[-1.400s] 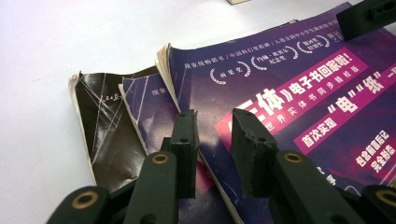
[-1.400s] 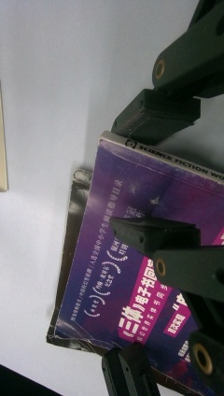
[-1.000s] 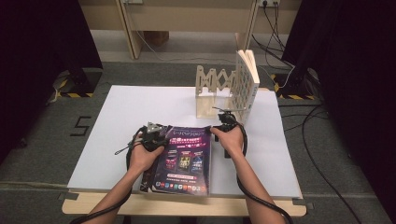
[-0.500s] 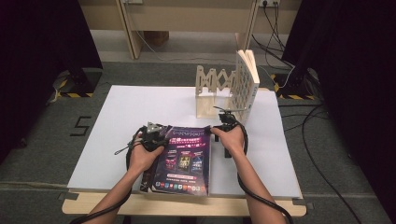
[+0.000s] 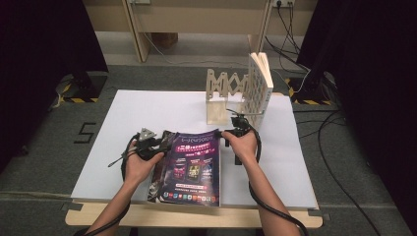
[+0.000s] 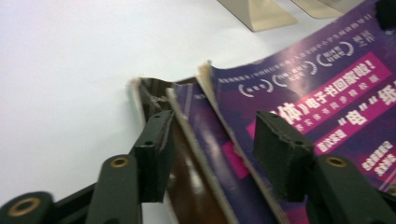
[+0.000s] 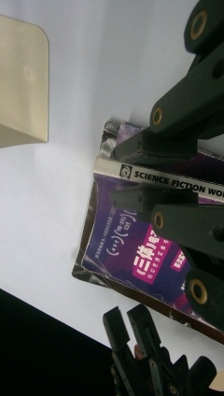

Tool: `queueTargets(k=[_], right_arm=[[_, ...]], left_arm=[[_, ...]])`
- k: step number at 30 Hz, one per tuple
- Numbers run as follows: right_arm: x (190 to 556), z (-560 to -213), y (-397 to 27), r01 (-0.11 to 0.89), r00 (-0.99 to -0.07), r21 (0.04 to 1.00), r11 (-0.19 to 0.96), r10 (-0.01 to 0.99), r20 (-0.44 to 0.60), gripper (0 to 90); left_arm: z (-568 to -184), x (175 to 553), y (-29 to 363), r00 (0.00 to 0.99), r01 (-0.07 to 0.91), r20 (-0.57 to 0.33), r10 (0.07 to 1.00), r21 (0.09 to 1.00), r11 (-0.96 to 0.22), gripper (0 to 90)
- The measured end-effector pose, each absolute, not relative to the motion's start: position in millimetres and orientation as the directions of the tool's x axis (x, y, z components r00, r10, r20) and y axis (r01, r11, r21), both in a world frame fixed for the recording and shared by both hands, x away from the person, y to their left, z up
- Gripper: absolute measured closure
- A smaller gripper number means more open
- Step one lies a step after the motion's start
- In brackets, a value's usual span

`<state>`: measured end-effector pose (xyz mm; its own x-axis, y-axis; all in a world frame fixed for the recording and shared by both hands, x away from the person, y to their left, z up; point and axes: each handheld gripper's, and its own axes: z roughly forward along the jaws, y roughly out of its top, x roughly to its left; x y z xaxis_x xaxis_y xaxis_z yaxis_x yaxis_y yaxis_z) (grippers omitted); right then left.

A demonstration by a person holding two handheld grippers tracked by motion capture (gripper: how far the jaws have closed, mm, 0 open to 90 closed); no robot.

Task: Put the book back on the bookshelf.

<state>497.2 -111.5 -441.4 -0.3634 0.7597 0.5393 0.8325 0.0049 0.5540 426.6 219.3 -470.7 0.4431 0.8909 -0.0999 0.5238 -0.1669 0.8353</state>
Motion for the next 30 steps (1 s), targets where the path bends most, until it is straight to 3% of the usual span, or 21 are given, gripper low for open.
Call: queueTargets(k=[12, 30], right_arm=[[498, -438, -112, 0.826, -0.379, 0.564, 0.001, 0.742, 0.554, 80.3], [492, -426, -117, 0.802, -0.372, 0.594, -0.059, 0.729, 0.575, 82.4]], left_arm=[[-472, 418, 254, 0.364, 0.464, -0.075, 0.928, 0.879, -0.111, 37.9], [-489, 422, 279, 0.319, 0.453, -0.095, 0.943, 0.889, -0.063, 38.0]])
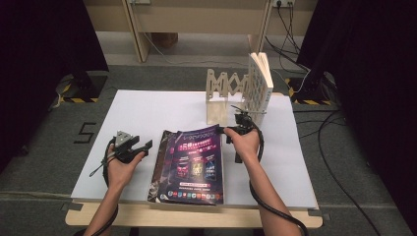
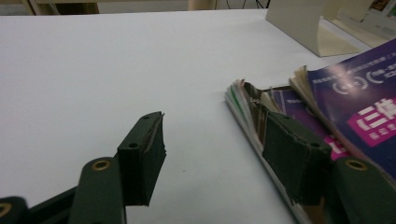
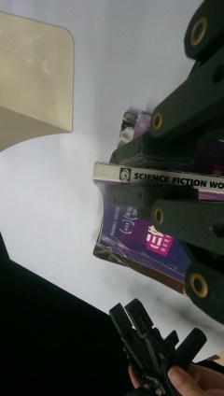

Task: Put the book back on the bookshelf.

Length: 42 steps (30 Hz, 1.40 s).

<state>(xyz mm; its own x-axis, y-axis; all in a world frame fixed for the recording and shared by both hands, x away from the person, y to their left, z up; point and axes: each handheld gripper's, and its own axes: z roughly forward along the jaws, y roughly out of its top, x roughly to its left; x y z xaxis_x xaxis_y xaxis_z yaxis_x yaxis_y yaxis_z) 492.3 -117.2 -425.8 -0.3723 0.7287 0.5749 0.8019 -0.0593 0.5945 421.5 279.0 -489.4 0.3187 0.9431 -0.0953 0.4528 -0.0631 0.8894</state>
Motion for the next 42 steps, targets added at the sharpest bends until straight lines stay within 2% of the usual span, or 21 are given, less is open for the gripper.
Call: queueTargets(k=[9, 20, 42], right_arm=[[487, -412, -119, 0.767, -0.380, 0.636, -0.083, 0.739, 0.556, 83.4], [478, -398, -121, 0.697, -0.410, 0.711, -0.087, 0.766, 0.496, 83.5], [471, -381, -134, 0.641, -0.406, 0.756, -0.130, 0.779, 0.478, 83.6]], left_arm=[[-498, 424, 287, 0.292, 0.476, -0.112, 0.950, 0.879, -0.043, 38.6], [-499, 421, 286, 0.297, 0.454, -0.097, 0.950, 0.889, -0.051, 41.3], [-499, 422, 284, 0.290, 0.468, -0.080, 0.954, 0.881, -0.068, 41.8]])
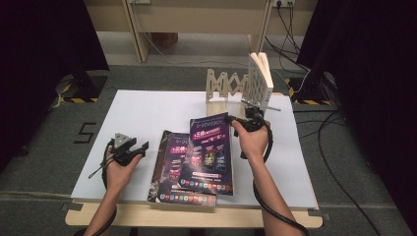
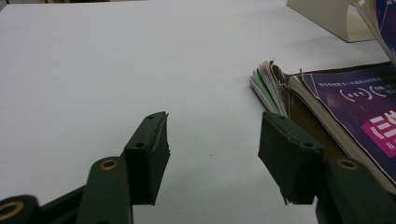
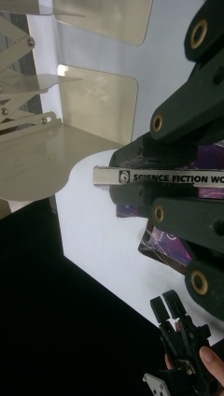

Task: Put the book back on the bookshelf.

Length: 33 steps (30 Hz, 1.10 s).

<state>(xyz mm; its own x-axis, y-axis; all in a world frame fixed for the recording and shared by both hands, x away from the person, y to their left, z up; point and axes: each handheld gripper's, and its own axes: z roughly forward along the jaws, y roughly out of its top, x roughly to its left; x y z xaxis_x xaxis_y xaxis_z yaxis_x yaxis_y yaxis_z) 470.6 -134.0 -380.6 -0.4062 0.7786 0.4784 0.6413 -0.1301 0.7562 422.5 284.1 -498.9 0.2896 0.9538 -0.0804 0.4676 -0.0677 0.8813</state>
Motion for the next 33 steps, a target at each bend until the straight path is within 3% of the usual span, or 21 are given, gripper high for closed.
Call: queueTargets(k=[33], right_arm=[[466, -355, -156, 0.564, -0.391, 0.813, -0.142, 0.822, 0.415, 83.6]], left_arm=[[-499, 422, 282, 0.295, 0.461, -0.061, 0.954, 0.883, -0.086, 41.7]])
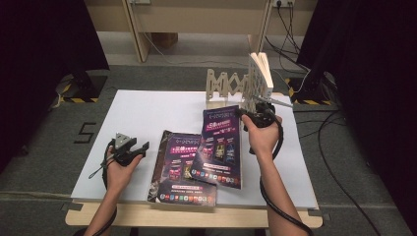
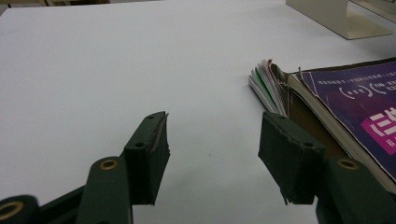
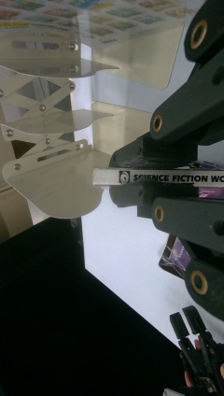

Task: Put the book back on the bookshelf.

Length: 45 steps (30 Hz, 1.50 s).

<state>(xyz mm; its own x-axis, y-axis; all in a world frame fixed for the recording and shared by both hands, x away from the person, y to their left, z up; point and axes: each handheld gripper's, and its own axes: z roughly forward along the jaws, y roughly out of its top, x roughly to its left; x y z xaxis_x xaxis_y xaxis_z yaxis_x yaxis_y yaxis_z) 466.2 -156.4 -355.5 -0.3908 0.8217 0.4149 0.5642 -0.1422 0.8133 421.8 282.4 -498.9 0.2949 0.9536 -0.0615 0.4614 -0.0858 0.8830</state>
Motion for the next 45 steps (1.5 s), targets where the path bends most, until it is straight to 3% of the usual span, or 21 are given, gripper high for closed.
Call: queueTargets(k=[45], right_arm=[[458, -327, -178, 0.439, -0.369, 0.876, -0.199, 0.849, 0.378, 83.6]], left_arm=[[-499, 422, 281, 0.300, 0.461, -0.050, 0.953, 0.882, -0.099, 42.0]])
